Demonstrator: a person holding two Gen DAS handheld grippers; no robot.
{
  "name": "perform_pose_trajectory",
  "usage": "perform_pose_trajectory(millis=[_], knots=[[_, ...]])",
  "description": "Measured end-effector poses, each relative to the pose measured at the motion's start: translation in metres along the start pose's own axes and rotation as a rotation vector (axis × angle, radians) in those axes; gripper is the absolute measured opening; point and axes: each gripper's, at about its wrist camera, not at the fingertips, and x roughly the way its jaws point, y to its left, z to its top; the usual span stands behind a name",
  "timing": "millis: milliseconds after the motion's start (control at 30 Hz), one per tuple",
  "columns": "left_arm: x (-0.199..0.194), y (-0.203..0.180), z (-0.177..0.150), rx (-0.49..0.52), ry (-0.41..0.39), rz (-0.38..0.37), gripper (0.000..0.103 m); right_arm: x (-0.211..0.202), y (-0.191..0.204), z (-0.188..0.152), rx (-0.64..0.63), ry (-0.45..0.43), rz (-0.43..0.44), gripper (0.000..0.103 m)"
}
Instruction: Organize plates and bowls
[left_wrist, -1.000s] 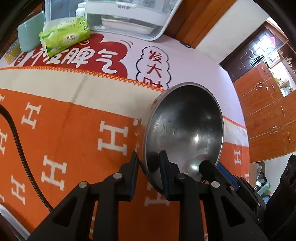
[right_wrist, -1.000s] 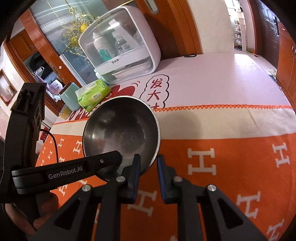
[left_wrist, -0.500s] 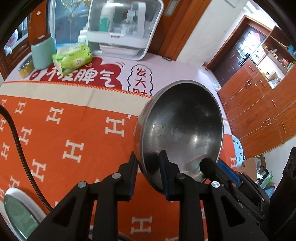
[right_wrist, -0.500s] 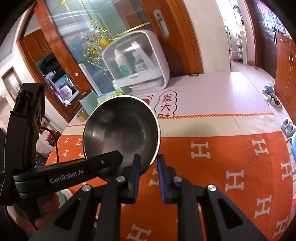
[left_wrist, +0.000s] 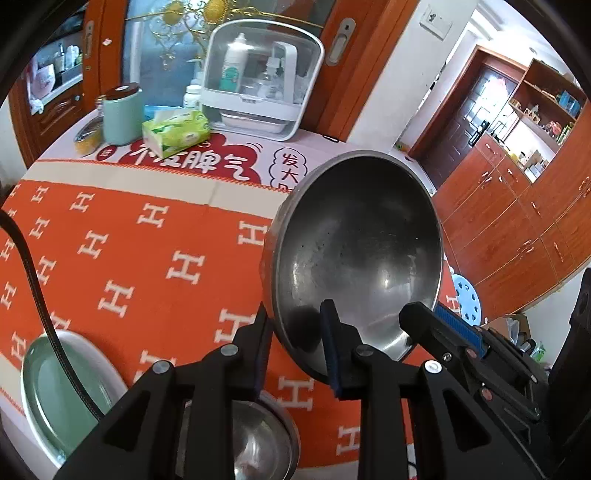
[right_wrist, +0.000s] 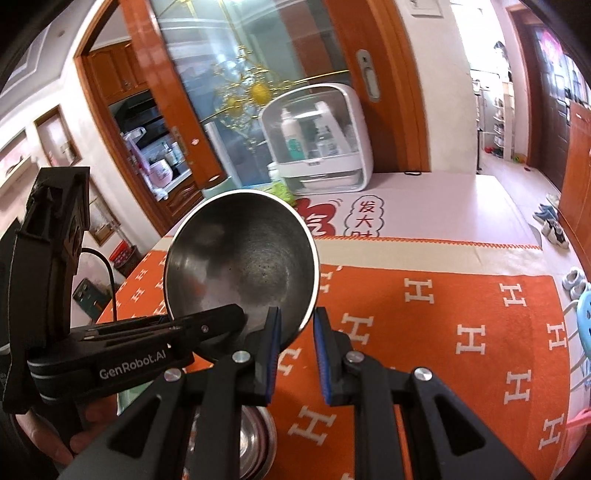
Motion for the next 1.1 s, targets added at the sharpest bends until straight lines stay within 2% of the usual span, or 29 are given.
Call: perform_pose_trajectory(millis=[267,500,833,1100], knots=[[-0.029,0.022,-0.039,-0.067,-0.013,0.020,0.023,-0.009,0.033,-0.023,-0.085,0.054,0.047,0.018],[-0.040,0.038,-0.069,-0.124,0.015,0.043,0.024,-0.008,0.051,-0.042,-0.134,0.118,0.078,0.018],[-0.030,0.052,-0.106,-0.183,0.114,0.070,0.024,0.003,0.058,-0.073,-0.136,0.244,0.086,0.018],[-0.021,0.058,-0.128,-0.204,0.172,0.085,0.025,0.011,0.060,-0.093,-0.129,0.313,0.079,0.018]])
